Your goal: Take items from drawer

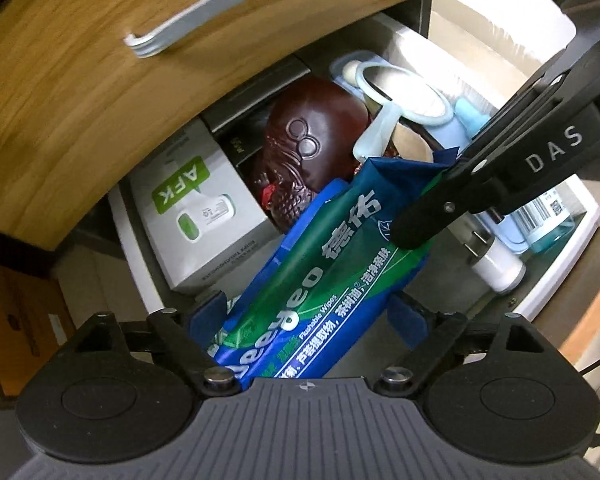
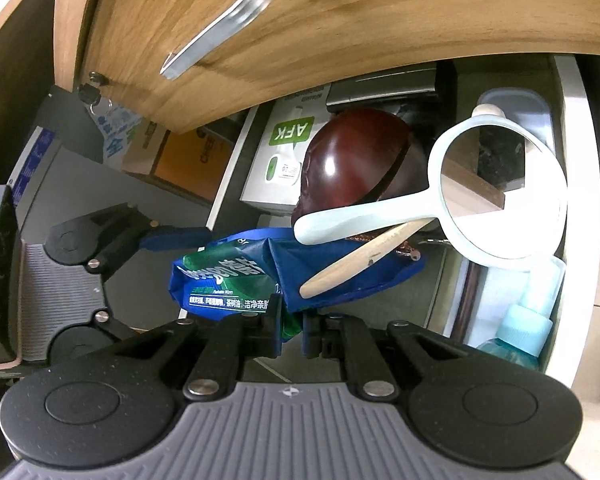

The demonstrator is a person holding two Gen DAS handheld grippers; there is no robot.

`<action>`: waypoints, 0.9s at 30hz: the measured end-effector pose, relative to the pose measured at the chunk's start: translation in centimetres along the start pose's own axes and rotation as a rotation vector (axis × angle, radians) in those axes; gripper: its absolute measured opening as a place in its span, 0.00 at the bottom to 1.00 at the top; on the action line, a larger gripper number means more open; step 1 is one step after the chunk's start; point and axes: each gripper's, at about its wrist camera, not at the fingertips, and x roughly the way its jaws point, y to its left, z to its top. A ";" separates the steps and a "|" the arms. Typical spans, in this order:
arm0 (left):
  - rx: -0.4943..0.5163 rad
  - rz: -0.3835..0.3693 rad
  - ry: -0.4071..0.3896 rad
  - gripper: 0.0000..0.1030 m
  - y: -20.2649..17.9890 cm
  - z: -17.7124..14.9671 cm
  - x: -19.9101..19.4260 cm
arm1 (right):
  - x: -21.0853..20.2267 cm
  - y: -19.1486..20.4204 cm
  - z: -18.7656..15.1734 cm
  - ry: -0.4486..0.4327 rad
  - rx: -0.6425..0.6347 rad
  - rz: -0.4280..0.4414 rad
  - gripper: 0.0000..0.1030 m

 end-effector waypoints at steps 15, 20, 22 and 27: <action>0.058 -0.001 0.073 0.81 -1.0 0.8 4.0 | 0.1 -0.1 -0.3 0.008 0.018 -0.010 0.10; 0.043 0.036 0.037 0.66 -1.4 0.2 3.5 | -0.1 -0.3 -0.4 0.015 0.022 -0.001 0.14; 0.007 0.042 0.003 0.60 -0.9 0.0 2.9 | -0.2 -0.3 -0.4 0.017 0.017 0.007 0.17; 0.017 0.093 -0.037 0.50 -1.6 -0.2 1.9 | -0.6 -0.5 -0.4 0.028 0.030 0.023 0.23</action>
